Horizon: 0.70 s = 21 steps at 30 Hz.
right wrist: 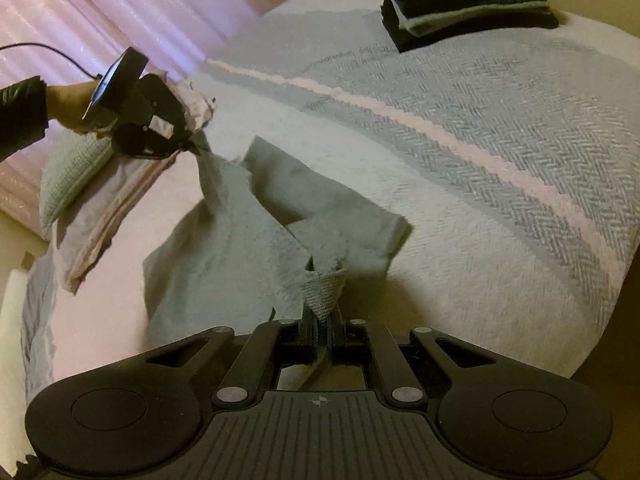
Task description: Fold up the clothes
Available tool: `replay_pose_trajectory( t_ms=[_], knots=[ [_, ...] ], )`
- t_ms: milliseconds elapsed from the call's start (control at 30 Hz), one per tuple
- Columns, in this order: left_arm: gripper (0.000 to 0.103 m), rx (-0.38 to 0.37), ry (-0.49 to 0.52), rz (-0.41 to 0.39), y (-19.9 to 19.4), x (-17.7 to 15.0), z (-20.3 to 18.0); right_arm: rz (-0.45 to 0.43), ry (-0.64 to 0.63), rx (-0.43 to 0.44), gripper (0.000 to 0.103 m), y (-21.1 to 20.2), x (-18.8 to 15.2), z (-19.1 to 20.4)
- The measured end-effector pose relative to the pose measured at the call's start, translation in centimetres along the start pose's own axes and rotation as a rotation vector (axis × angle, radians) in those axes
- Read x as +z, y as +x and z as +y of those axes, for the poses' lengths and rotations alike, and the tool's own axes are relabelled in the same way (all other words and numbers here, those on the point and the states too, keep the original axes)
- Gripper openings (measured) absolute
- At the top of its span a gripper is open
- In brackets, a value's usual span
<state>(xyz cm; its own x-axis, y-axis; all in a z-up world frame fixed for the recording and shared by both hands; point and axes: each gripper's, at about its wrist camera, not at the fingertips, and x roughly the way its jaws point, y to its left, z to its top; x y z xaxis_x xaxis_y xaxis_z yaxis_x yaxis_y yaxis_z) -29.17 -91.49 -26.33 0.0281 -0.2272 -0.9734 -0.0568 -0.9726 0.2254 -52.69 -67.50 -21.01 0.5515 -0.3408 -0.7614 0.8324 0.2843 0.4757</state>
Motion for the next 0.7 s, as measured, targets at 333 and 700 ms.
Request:
replay_pose_trajectory(
  t_ms=[333, 700],
  knots=[
    [0.002, -0.012, -0.021, 0.016, 0.9, -0.7, 2.9, -0.099, -0.200, 0.055, 0.000, -1.4, 2.1, 2.8],
    [0.030, 0.033, -0.170, 0.005, 6.6, 0.0, 2.6, 0.066, 0.101, -0.066, 0.007, 4.9, -0.6, -6.0]
  ],
)
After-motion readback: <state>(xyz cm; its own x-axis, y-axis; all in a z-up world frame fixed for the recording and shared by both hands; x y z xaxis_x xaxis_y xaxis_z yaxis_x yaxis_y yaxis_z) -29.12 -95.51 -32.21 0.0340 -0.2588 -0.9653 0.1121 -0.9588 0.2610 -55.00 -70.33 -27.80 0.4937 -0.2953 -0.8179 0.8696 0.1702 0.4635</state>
